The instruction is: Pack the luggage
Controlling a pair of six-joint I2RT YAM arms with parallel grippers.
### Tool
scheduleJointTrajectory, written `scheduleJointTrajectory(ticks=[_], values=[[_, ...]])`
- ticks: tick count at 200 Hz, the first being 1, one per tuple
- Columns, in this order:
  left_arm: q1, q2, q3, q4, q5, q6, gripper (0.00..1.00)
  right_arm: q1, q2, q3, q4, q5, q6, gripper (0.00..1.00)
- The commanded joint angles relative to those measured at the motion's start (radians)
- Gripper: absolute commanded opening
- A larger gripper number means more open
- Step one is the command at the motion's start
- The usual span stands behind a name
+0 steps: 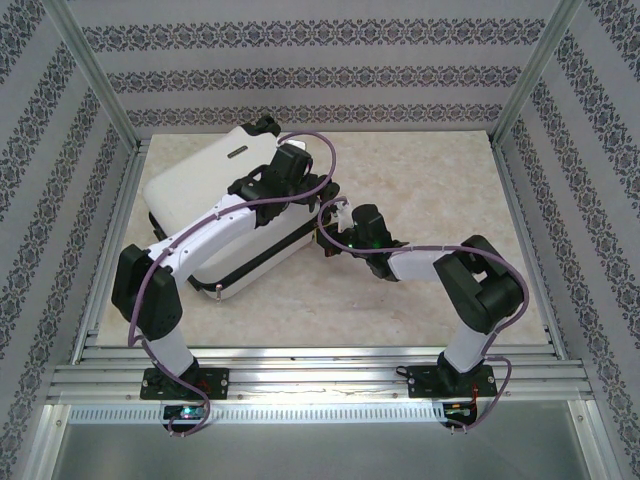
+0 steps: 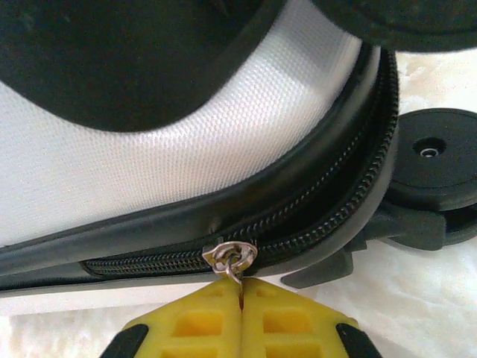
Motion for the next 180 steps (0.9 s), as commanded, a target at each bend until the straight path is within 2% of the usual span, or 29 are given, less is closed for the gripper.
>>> scheduleJointTrajectory(ticks=[1, 41, 68, 86, 125, 146, 180], values=[[-0.005, -0.013, -0.053, -0.087, 0.019, -0.023, 0.77, -0.074, -0.013, 0.031, -0.081, 0.159, -0.051, 0.0], [-0.005, -0.03, -0.098, -0.043, 0.06, -0.001, 0.77, -0.118, -0.014, 0.049, -0.079, 0.15, -0.092, 0.0], [-0.005, -0.049, -0.144, -0.007, 0.123, 0.014, 0.76, -0.128, -0.019, 0.008, 0.047, -0.015, -0.149, 0.0], [-0.005, -0.073, -0.186, 0.02, 0.172, 0.025, 0.75, -0.119, -0.022, 0.001, 0.066, -0.071, -0.16, 0.0], [-0.005, -0.147, -0.287, 0.052, 0.259, 0.037, 0.75, -0.07, -0.049, -0.062, 0.114, -0.1, -0.156, 0.0], [-0.006, -0.193, -0.351, 0.07, 0.302, 0.028, 0.75, -0.018, -0.071, -0.1, 0.119, -0.066, -0.181, 0.0], [-0.005, -0.289, -0.454, 0.062, 0.311, 0.0, 0.75, 0.02, -0.077, -0.142, 0.153, -0.04, -0.154, 0.0]])
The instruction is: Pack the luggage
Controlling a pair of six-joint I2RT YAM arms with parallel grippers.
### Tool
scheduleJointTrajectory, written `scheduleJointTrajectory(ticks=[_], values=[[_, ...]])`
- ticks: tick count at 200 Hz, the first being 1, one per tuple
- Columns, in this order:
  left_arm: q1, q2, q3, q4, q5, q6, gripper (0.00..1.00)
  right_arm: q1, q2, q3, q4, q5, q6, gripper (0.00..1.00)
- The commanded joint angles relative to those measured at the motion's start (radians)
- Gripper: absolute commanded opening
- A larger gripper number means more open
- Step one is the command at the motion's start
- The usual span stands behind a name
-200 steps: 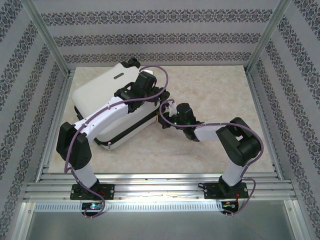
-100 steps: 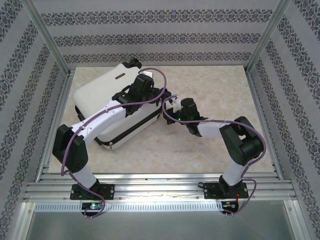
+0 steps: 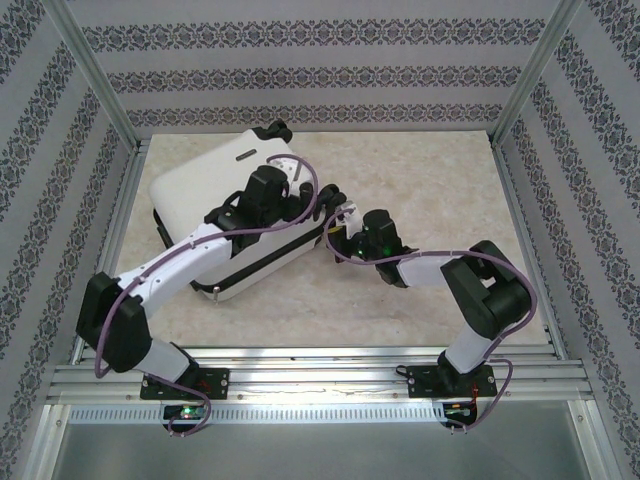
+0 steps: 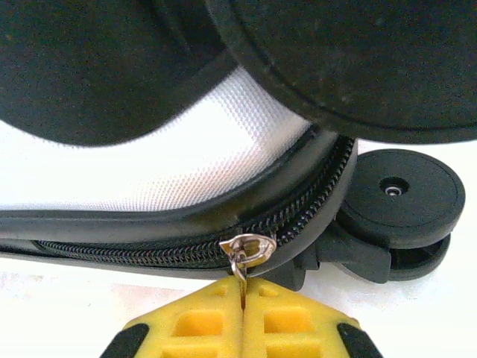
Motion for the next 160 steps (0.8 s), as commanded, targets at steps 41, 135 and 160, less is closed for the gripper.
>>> scheduleJointTrajectory(ticks=[41, 135, 160], values=[[-0.006, -0.136, -0.182, -0.249, 0.029, -0.125, 0.75, 0.053, -0.045, -0.054, 0.059, 0.137, -0.007, 0.0], [-0.004, -0.099, -0.181, -0.263, 0.005, -0.117, 0.74, -0.108, 0.051, 0.063, 0.133, 0.104, 0.02, 0.0], [-0.005, -0.093, -0.172, -0.269, 0.003, -0.103, 0.74, -0.151, 0.104, 0.095, 0.204, -0.037, 0.015, 0.0]])
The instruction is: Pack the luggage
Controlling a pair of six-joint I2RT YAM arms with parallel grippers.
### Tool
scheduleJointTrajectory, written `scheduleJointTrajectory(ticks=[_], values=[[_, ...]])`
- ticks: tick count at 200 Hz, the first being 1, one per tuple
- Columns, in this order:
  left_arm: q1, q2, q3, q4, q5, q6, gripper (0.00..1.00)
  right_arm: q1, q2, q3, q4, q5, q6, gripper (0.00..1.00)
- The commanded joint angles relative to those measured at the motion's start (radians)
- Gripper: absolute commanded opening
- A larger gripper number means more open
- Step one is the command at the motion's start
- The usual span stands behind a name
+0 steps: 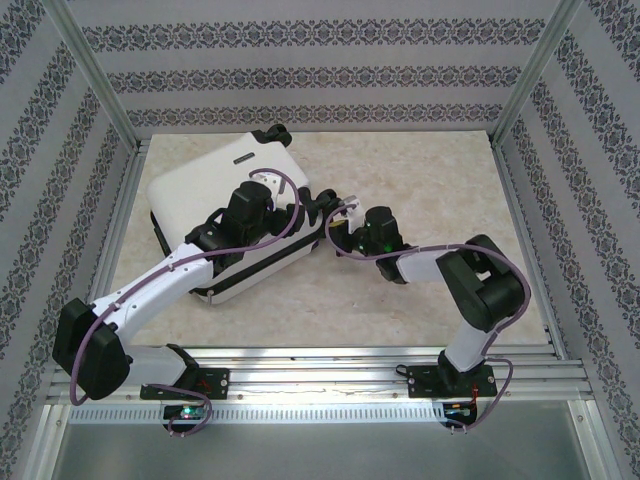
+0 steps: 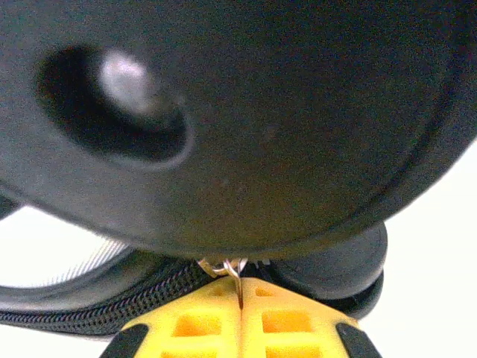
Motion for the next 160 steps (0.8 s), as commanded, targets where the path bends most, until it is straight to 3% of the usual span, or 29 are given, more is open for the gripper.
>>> scheduleJointTrajectory(ticks=[1, 33, 59, 78, 103, 130, 160], values=[[-0.003, 0.055, -0.042, -0.256, 0.001, -0.033, 0.74, -0.089, 0.04, 0.059, 0.137, -0.034, 0.011, 0.0], [-0.002, 0.061, -0.032, -0.267, 0.003, -0.017, 0.74, -0.141, 0.098, 0.104, 0.209, -0.26, 0.032, 0.0], [0.0, 0.041, -0.035, -0.264, 0.022, -0.023, 0.73, -0.149, 0.114, 0.132, 0.206, -0.352, 0.036, 0.0], [0.001, -0.009, -0.045, -0.277, 0.002, -0.064, 0.75, -0.139, 0.105, 0.127, 0.206, -0.368, 0.041, 0.0], [0.028, -0.115, -0.06, -0.393, -0.153, -0.192, 0.8, -0.111, 0.088, 0.109, 0.196, -0.363, 0.032, 0.0], [0.125, -0.263, -0.116, -0.523, -0.233, -0.319, 0.84, -0.082, 0.083, 0.089, 0.197, -0.354, 0.03, 0.0], [0.265, -0.411, -0.192, -0.566, -0.25, -0.398, 0.88, -0.066, 0.087, 0.081, 0.206, -0.342, 0.035, 0.0]])
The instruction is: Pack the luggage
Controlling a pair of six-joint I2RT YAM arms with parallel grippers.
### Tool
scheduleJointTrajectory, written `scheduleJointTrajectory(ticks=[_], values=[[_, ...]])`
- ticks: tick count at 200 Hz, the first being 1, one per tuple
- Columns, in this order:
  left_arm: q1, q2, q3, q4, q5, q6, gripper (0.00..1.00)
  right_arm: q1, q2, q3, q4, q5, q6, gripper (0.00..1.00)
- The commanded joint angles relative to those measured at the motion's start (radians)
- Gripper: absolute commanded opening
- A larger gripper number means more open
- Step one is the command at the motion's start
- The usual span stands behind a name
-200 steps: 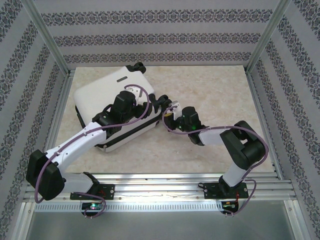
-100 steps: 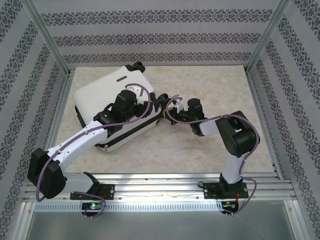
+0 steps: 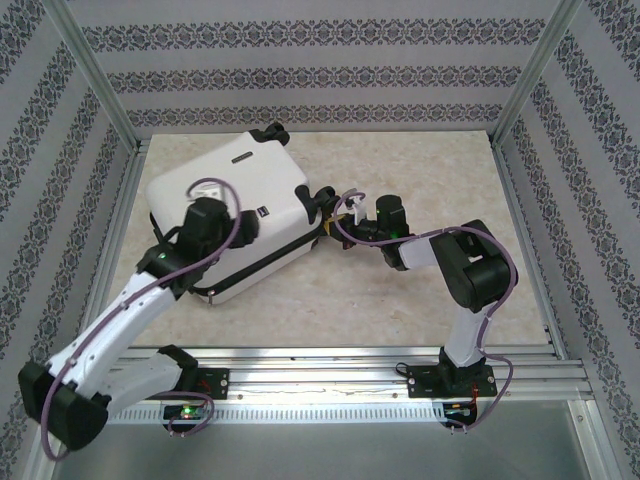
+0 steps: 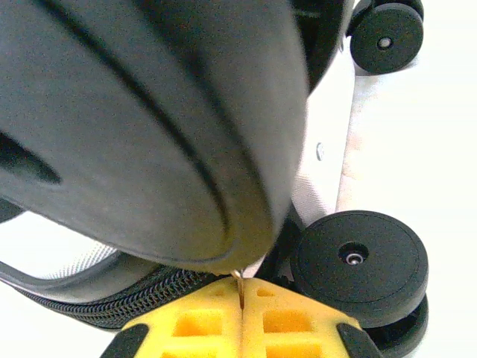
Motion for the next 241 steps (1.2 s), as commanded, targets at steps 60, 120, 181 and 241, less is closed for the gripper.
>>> scheduleJointTrajectory(ticks=[60, 120, 181, 241], values=[[0.288, -0.142, -0.127, -0.238, -0.09, -0.174, 0.96, 0.041, -0.033, 0.01, 0.118, -0.007, 0.024, 0.0], [0.451, -0.047, -0.12, -0.12, -0.067, -0.093, 0.98, 0.051, -0.052, -0.006, 0.109, 0.002, 0.015, 0.0], [0.569, 0.17, -0.158, 0.341, 0.282, 0.082, 0.96, 0.084, -0.081, -0.045, 0.118, 0.035, 0.008, 0.0], [0.669, 0.604, 0.088, 0.578, 0.713, 0.234, 0.91, 0.161, -0.124, -0.098, 0.118, 0.105, 0.001, 0.0]])
